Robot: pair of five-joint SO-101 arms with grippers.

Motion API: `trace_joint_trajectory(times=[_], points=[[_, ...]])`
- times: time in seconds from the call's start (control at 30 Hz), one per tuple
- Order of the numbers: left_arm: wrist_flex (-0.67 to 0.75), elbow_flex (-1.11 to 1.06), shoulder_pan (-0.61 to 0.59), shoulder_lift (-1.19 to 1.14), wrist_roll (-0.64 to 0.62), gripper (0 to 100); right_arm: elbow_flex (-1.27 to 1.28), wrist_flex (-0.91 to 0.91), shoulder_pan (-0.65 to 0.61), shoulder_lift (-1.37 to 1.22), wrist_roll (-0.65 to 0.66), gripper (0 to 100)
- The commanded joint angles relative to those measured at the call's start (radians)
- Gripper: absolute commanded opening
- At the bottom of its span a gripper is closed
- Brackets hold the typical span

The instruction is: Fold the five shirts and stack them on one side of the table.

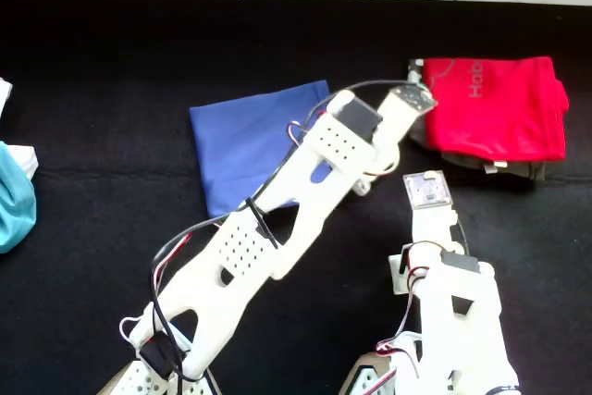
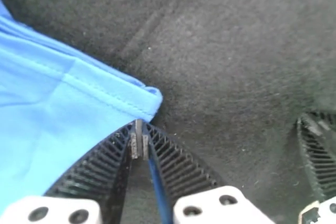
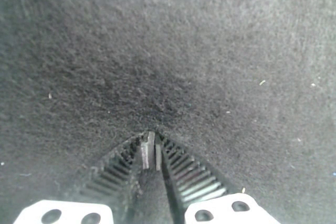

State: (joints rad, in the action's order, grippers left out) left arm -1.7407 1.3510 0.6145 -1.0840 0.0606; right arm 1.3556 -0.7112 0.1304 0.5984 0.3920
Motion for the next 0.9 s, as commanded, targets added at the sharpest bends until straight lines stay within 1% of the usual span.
trace_joint_trajectory(times=[0.0, 0.13, 0.23, 0.3, 0.37, 0.5, 0.6, 0.63, 0.73, 0.87], points=[[-0.025, 0.093, -0.01, 0.108, -0.005, 1, 0.013, 0.036, 0.012, -0.002, -0.011, 0.9], [-0.026, 0.108, -0.054, 0.228, 0.0, 1, 0.013, 0.036, 0.012, -0.002, -0.011, 0.9], [-0.028, 0.079, -0.099, 0.328, 0.0, 1, 0.013, 0.036, 0.012, -0.002, -0.011, 0.9], [-0.028, 0.016, -0.147, 0.403, 0.0, 1, 0.013, 0.036, 0.012, -0.002, -0.011, 0.9], [-0.028, -0.093, -0.208, 0.489, 0.0, 1, 0.013, 0.036, 0.012, -0.002, -0.011, 0.9], [-0.028, -0.452, -0.331, 0.67, 0.0, 1, 0.013, 0.036, 0.012, -0.002, -0.011, 0.9], [-0.014, -0.782, -0.374, 0.769, 0.003, 1, 0.013, 0.036, 0.012, -0.002, -0.011, 0.9], [0.012, -0.885, -0.378, 0.791, 0.003, 1, 0.013, 0.036, 0.012, -0.002, -0.011, 0.9], [0.172, -1.187, -0.387, 0.857, 0.003, 1, 0.013, 0.036, 0.012, -0.002, -0.011, 0.9], [0.425, -1.495, -0.423, 0.921, 0.003, 1, 0.013, 0.036, 0.012, -0.002, -0.011, 0.9]])
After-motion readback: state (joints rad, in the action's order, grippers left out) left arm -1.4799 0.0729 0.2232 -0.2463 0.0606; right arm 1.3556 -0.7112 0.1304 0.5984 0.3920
